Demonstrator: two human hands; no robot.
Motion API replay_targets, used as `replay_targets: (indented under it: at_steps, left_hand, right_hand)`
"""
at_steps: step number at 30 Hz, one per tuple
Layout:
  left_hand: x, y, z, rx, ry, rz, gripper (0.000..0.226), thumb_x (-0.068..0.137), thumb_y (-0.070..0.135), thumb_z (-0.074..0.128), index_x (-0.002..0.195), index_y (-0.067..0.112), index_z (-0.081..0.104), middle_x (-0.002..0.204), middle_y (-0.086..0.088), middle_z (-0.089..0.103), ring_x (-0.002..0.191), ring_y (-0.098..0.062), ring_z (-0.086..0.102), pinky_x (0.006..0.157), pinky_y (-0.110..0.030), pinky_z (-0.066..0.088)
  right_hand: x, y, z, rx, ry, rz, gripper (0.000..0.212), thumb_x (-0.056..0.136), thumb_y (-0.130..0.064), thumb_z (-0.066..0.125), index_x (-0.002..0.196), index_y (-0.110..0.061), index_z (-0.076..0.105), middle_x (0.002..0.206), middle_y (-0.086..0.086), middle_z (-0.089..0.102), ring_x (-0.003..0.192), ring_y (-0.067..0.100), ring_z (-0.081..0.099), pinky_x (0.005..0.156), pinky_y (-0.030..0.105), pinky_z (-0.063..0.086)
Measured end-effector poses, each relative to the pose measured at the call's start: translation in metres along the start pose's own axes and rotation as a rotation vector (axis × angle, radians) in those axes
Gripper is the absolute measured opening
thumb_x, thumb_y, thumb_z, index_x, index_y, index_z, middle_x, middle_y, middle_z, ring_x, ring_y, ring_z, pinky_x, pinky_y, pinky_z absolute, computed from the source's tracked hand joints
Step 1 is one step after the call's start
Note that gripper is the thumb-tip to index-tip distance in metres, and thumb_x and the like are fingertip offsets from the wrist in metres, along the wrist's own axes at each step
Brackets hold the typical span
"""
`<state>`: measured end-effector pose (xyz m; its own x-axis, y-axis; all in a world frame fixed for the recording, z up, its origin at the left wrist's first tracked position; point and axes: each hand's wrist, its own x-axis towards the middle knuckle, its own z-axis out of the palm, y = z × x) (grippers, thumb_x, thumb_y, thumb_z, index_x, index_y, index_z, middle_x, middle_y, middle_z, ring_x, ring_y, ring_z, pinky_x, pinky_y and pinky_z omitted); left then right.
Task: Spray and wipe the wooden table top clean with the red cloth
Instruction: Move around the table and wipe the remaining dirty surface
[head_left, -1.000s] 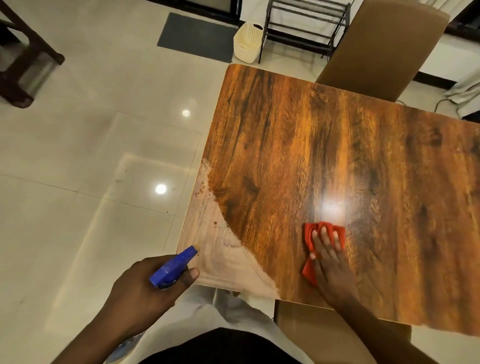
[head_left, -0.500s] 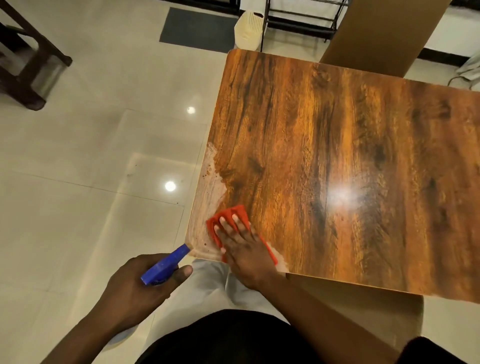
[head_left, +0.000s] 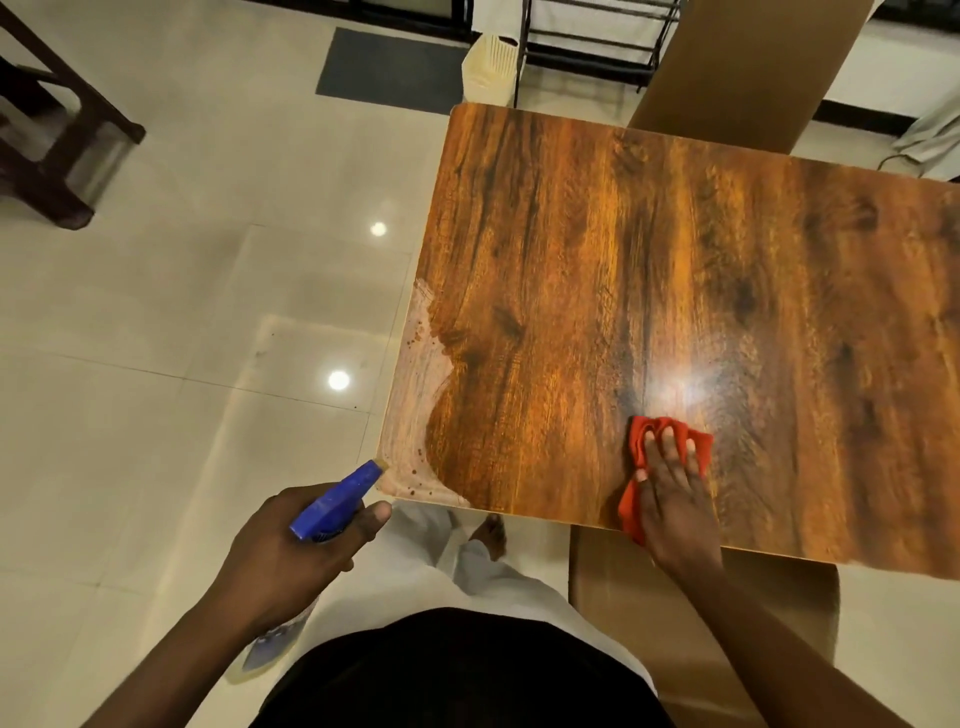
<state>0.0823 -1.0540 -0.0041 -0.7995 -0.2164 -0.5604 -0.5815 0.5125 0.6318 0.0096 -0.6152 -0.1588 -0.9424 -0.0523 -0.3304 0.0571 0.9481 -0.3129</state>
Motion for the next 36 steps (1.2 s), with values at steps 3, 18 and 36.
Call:
replay_targets:
  at_steps: [3,18,36]
  left_hand:
    - [-0.004,0.001,-0.005,-0.012,0.030,0.012,0.046,0.074,0.080,0.063,0.082,0.036,0.077,0.068,0.008,0.081,0.063,-0.007,0.077,0.069,-0.030,0.055]
    - [0.000,-0.013,-0.045,0.020,0.043,-0.096,0.063,0.068,0.092,0.052,0.085,0.036,0.074,0.065,0.009,0.080,0.065,-0.004,0.075,0.080,-0.044,0.063]
    - [0.049,0.012,-0.060,-0.121,0.062,-0.101,0.048,0.071,0.081,0.060,0.085,0.038,0.074,0.076,0.006,0.082,0.068,-0.019,0.081,0.073,-0.031,0.061]
  right_hand:
    - [0.030,-0.041,0.007,0.090,0.088,0.207,0.060,0.118,-0.041,0.025,0.173,-0.024,0.011,0.181,0.001,-0.004,0.166,0.026,-0.015,0.135,0.054,-0.002]
    - [0.057,-0.269,0.088,-0.161,-0.274,-0.573,0.066,0.113,-0.046,0.014,0.174,-0.028,-0.006,0.180,-0.006,-0.017,0.164,0.024,-0.028,0.134,0.055,-0.004]
    - [0.098,-0.124,-0.001,-0.162,-0.175,-0.195,0.062,0.114,-0.049,0.015,0.173,-0.033,0.002,0.180,-0.007,-0.008,0.166,0.021,-0.016,0.136,0.050,0.005]
